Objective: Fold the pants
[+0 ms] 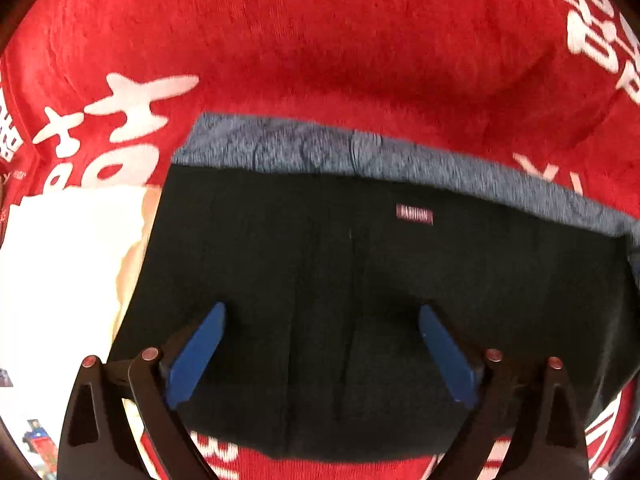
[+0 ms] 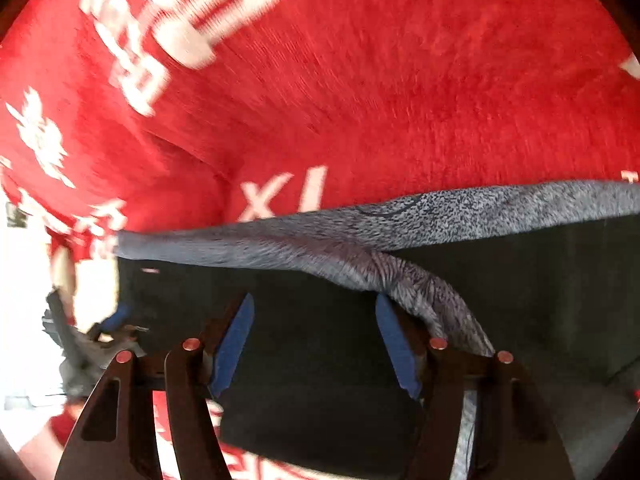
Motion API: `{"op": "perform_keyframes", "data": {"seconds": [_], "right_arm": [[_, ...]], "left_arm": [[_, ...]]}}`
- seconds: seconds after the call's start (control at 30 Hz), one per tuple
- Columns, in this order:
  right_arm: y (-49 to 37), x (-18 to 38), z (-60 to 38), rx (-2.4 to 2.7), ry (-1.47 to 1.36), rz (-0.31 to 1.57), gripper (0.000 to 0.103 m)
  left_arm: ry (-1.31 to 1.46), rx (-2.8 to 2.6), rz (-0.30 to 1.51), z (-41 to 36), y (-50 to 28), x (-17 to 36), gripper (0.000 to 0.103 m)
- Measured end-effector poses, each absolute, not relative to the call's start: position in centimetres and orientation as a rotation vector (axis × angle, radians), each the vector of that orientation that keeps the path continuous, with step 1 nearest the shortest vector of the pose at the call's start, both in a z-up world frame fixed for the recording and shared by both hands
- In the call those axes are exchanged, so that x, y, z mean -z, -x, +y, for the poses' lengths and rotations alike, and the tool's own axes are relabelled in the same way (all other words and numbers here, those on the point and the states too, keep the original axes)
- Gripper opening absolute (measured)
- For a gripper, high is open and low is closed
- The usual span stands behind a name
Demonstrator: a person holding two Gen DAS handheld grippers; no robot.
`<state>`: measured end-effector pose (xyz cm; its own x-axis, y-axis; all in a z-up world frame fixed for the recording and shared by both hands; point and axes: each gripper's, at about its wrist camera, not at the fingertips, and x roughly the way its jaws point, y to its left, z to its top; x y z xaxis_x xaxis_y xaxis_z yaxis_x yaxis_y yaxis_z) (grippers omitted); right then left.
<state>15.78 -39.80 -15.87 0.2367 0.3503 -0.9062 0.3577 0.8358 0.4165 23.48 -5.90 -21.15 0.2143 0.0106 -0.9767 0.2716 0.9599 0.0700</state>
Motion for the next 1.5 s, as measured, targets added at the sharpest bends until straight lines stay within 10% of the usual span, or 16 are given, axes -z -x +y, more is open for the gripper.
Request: {"op": "perform_keyframes", "data": {"seconds": [1.37, 1.5], "right_arm": [[23.9, 14.0, -47.3, 0.667, -0.871, 1.213, 0.071], [24.3, 14.4, -48.8, 0.574, -0.962, 1.142, 0.054]], "left_arm": [[-0.464, 0.674, 1.363, -22.3, -0.6, 14.4, 0.097], [-0.425, 0.720, 1.397, -24.6, -0.7, 15.0, 0.097]]}}
